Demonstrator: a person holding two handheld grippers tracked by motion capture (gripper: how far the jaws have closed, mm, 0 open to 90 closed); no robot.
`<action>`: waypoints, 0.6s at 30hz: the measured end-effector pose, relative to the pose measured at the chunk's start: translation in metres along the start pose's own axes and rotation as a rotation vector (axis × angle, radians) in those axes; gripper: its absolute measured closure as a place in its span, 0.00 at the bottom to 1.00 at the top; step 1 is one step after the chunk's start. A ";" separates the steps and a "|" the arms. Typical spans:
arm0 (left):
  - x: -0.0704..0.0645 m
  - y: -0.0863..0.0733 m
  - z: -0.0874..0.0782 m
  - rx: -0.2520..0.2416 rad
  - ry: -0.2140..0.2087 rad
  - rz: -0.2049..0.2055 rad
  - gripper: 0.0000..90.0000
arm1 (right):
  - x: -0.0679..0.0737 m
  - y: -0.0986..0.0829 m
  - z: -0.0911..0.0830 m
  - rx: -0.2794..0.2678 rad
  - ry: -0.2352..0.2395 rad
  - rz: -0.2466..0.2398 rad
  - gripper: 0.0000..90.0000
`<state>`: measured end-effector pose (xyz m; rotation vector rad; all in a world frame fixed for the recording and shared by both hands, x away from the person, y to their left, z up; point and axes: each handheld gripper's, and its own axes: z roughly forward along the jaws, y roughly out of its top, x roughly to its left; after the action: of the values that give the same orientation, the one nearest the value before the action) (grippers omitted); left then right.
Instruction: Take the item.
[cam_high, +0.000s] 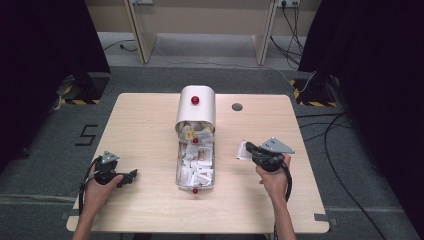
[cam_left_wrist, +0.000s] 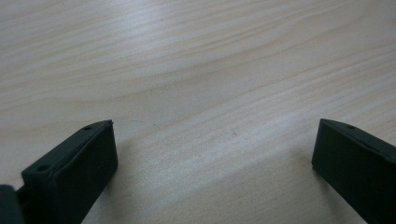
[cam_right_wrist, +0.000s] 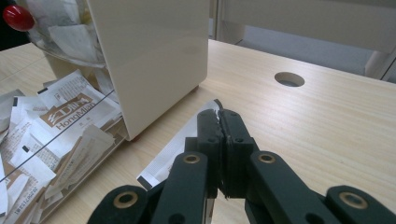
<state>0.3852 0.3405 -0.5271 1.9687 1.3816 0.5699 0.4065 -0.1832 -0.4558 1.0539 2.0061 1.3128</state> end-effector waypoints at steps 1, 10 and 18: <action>0.000 0.000 0.000 0.000 0.000 0.000 0.00 | 0.000 -0.001 0.000 0.003 -0.001 0.000 0.98; 0.000 0.000 0.000 0.000 0.000 0.000 0.00 | -0.006 -0.010 0.006 0.027 -0.006 0.017 0.98; 0.000 0.000 0.000 0.000 0.000 0.000 0.00 | -0.005 -0.013 0.010 0.041 -0.001 0.020 0.98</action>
<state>0.3852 0.3405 -0.5271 1.9686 1.3816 0.5699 0.4130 -0.1853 -0.4719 1.0953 2.0348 1.2864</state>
